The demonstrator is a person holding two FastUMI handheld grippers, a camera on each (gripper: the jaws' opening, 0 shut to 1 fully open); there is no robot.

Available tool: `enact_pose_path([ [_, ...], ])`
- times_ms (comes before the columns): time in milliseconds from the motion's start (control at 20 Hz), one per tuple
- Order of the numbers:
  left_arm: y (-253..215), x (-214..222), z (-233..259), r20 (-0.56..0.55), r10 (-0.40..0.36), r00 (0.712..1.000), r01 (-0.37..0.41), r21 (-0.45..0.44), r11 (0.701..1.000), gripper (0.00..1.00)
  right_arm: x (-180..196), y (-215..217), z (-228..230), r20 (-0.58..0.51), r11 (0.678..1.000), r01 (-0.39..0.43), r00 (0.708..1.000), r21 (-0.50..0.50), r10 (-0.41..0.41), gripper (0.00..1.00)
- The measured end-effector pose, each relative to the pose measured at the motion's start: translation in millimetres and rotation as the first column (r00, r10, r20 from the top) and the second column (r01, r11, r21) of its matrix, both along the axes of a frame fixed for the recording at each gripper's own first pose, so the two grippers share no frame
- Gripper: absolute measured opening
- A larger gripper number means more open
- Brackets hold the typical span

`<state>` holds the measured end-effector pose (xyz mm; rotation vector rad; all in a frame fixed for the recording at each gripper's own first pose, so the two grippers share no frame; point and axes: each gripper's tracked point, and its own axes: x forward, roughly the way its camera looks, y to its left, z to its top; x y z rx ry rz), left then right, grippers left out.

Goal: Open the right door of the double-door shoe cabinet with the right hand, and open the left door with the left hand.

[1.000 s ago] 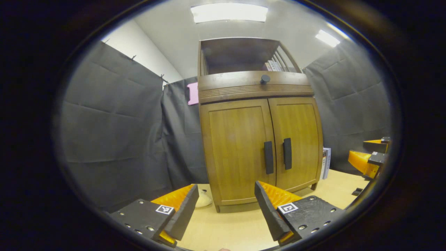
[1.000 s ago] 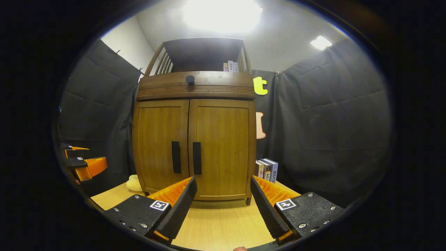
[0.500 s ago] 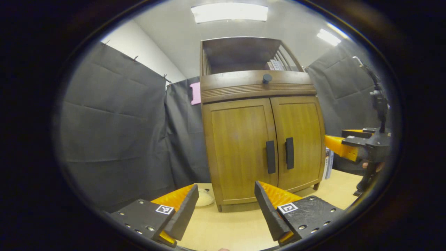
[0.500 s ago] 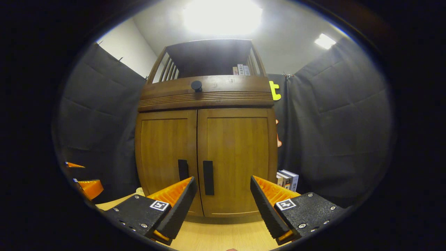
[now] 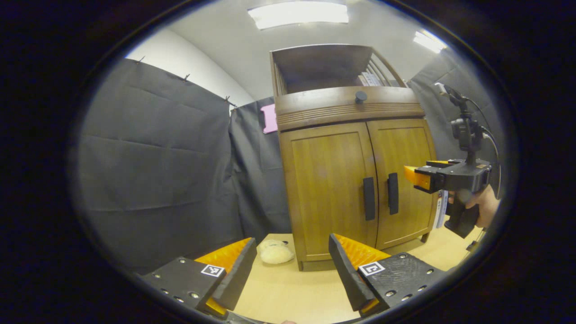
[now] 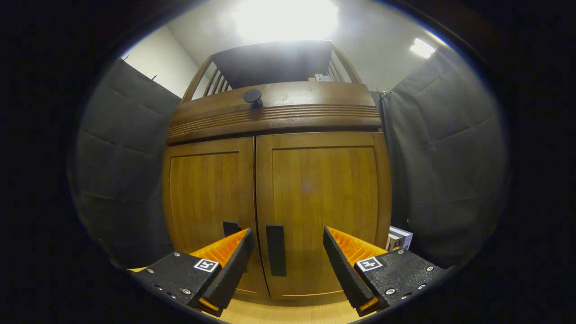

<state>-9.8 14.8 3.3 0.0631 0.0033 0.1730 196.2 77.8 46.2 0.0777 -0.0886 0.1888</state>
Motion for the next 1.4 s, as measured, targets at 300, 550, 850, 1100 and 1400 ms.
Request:
enact_pose_path([
  [300, 10.4, -7.1, 8.9, -0.01, 0.076, 0.997, -0.076, 0.019, 0.997, 0.92, 36.7, 21.1, -14.4, -0.033, 1.0, -0.03, 0.999, 0.005, 0.03, 0.94],
  [550, 14.6, -12.8, 10.8, -0.027, 0.126, 0.992, -0.125, 0.021, 0.992, 0.92, 62.8, 28.5, -31.6, -0.085, 1.0, -0.018, 0.996, 0.017, 0.019, 0.87],
  [850, 18.7, -18.7, 15.9, -0.029, 0.167, 0.986, -0.166, 0.027, 0.986, 0.92, 85.6, 35.9, -54.9, -0.182, 0.999, -0.035, 0.983, 0.001, 0.035, 0.68],
  [1100, 19.2, -19.8, 18.9, -0.031, 0.171, 0.985, -0.171, 0.019, 0.985, 0.92, 86.1, 32.2, -69.8, -0.221, 0.999, -0.041, 0.974, 0.035, 0.047, 0.46],
  [1400, 21.1, -20.2, 24.7, 0.003, 0.195, 0.981, -0.195, -0.025, 0.98, 0.98, 82.9, 33.3, -71.4, -0.242, 0.998, -0.052, 0.969, 0.018, 0.055, 0.27],
])
